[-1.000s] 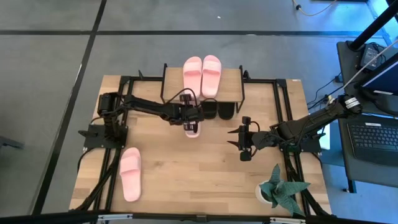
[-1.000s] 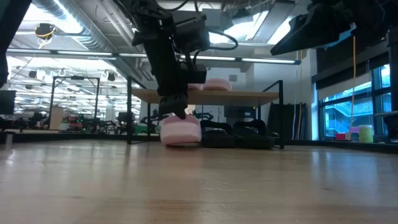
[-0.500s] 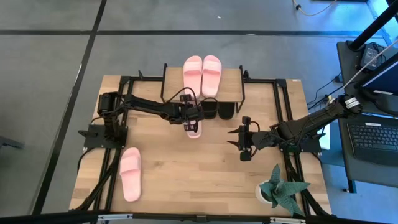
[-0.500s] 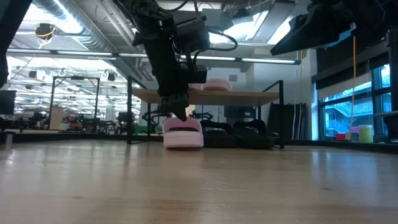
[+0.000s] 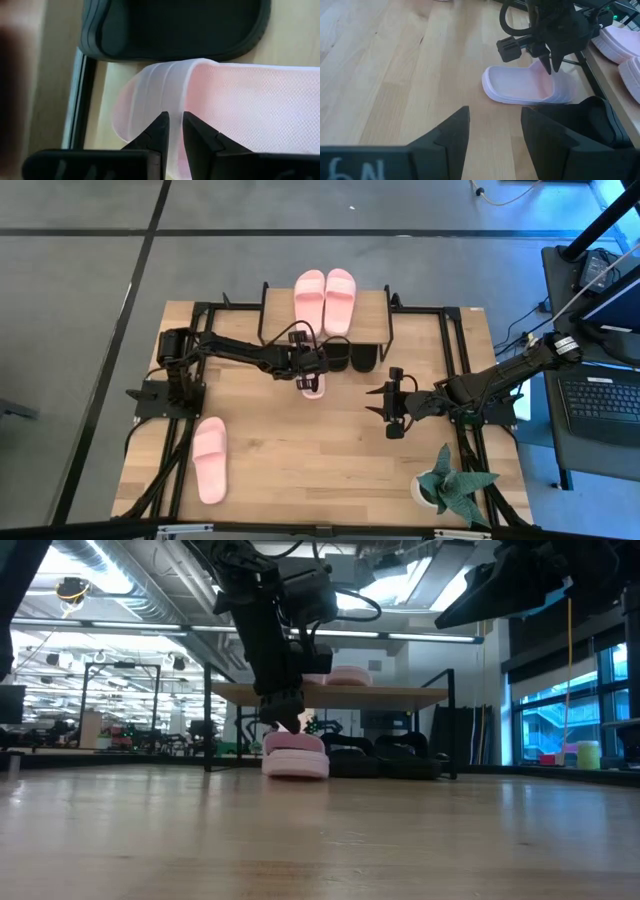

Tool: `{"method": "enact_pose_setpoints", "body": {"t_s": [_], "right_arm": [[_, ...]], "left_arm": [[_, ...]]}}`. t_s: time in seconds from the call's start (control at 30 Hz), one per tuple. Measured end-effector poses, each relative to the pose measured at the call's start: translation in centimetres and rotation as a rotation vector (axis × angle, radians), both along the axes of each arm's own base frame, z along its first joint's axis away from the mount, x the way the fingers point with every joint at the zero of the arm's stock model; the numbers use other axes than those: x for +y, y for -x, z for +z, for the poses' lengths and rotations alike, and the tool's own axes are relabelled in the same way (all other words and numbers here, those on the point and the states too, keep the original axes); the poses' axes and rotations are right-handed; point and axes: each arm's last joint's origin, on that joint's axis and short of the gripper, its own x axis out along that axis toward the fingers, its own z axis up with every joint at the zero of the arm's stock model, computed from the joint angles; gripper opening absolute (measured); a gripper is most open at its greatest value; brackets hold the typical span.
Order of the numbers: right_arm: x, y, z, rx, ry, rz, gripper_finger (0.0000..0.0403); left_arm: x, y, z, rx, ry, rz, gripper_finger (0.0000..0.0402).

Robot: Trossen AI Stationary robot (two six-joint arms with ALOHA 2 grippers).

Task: Pick and place slides into the shelf
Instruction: Put the pink slipper slide under the shelf

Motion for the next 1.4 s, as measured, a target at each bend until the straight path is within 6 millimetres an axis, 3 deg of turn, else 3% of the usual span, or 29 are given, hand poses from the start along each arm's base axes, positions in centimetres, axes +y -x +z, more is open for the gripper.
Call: {"method": "enact_pose_setpoints", "body": {"t_s": [0.3, 0.67, 1.07, 1.2, 1.4], "right_arm": [[0.0, 0.0, 0.0, -0.003, -0.015, -0.009, 0.018], [0.0, 0.0, 0.0, -0.004, -0.019, -0.011, 0.018], [0.0, 0.0, 0.0, -0.004, -0.019, -0.011, 0.018], [0.0, 0.0, 0.0, -0.004, -0.019, -0.011, 0.018], [0.0, 0.0, 0.0, -0.007, -0.02, -0.011, 0.018]], "left_arm": [[0.0, 0.0, 0.0, -0.001, 0.004, 0.0, 0.0054], [-0.8, -0.1, 0.0, -0.004, 0.015, -0.022, 0.0144], [-5.0, -0.3, 0.1, -0.037, 0.088, -0.094, 0.0184], [-7.5, 0.1, 1.6, -0.091, 0.101, -0.136, 0.0185], [-11.1, 1.7, 5.5, -0.246, 0.171, -0.223, 0.0185]]}}
